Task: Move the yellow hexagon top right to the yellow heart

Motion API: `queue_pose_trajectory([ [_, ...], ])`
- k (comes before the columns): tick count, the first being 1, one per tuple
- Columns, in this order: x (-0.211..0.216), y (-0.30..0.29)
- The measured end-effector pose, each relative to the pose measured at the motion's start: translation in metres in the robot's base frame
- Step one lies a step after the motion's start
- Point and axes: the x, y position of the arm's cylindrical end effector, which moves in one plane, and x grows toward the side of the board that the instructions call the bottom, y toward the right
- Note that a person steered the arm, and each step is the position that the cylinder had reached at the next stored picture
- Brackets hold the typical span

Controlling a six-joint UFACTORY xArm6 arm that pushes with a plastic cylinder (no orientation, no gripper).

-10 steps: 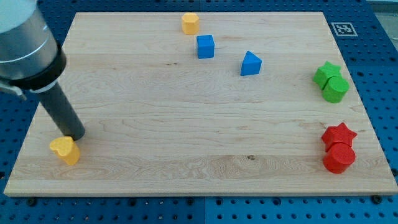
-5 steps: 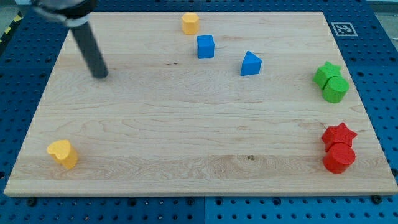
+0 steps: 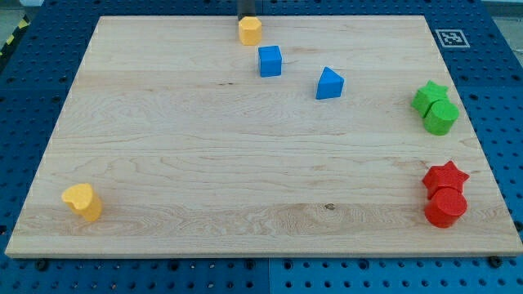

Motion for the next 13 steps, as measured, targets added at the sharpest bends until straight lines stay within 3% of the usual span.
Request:
queue_pose_trajectory([
  [5,0.0,0.013],
  [8,0.05,0.012],
  [13,0.105,-0.044],
])
